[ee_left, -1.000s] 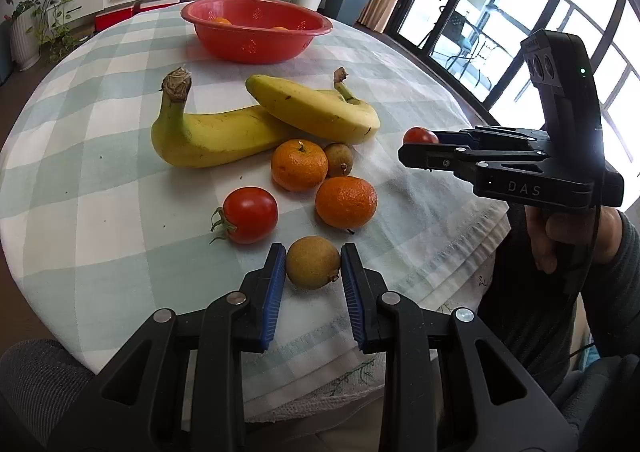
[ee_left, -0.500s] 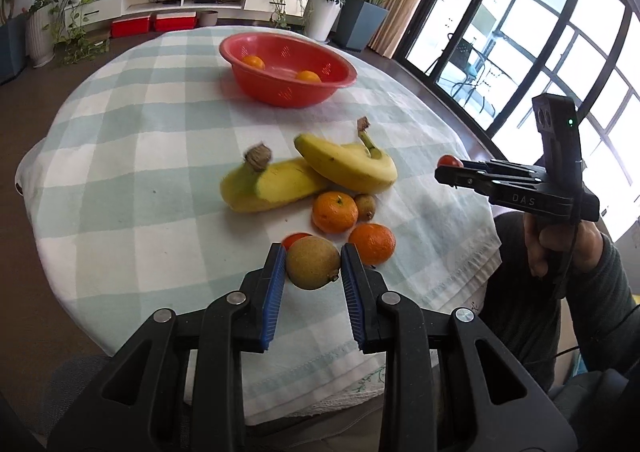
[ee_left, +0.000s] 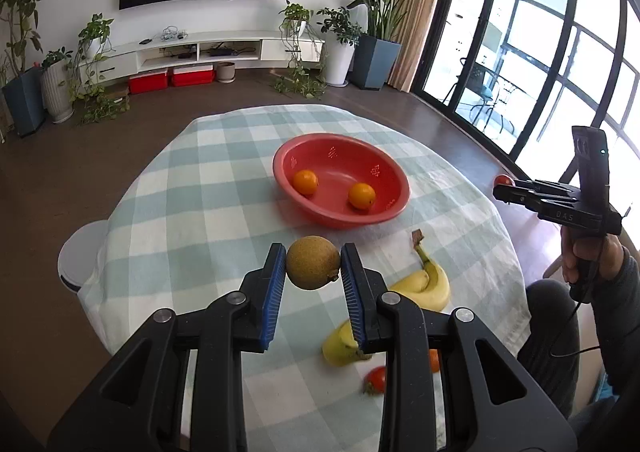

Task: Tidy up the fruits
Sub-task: 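Carry the kiwi and tomato into the red bowl and open both tools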

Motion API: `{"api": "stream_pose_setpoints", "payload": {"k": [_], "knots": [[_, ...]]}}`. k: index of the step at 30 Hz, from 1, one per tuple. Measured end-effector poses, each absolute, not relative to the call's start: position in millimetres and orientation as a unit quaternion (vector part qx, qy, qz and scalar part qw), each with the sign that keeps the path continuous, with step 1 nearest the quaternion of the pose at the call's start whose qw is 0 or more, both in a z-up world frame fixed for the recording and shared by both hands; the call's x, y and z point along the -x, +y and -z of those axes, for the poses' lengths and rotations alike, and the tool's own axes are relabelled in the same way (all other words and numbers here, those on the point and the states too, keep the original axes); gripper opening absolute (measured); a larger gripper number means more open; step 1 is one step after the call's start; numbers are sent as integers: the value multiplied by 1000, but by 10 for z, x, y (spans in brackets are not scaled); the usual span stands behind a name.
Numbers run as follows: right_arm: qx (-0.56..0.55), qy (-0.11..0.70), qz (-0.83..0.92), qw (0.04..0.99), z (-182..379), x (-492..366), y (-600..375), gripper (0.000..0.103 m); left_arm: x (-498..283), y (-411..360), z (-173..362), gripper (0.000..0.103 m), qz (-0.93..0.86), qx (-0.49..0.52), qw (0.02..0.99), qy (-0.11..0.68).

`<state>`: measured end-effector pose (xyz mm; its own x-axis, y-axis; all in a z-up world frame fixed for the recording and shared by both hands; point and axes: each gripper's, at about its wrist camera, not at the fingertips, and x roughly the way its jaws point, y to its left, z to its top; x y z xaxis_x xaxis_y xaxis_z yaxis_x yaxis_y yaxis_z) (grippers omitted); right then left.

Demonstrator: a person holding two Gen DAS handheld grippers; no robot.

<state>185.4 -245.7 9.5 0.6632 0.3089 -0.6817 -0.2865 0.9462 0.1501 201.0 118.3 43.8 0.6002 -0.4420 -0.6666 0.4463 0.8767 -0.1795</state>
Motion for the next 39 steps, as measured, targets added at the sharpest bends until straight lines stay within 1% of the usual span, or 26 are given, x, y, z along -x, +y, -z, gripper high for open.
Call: {"api": "stream_pose_setpoints", "payload": {"k": [7,15,21,27,35,39], "knots": [[1,369,-200,908,-224,-2289,-2065,35,-2713,690,-477,26,271,-40,880,388],[22,405,-213,889,40,-2859,-1757,35,-3454,134,-134,26,271,-73,858,431],[24,440,-206,874,346,-3230,-1693,35,-3624,-214,212,26,264,-116,842,456],[34,460,-205,863,583,-3421,-1610,35,-3703,-388,465,27,259,-142,830,473],[45,484,-192,852,800,-3543,-1586,35,-3705,-501,717,27,251,-175,818,487],[45,483,-190,854,808,-3540,-1589,35,-3721,-506,806,27,245,-179,815,494]]}}
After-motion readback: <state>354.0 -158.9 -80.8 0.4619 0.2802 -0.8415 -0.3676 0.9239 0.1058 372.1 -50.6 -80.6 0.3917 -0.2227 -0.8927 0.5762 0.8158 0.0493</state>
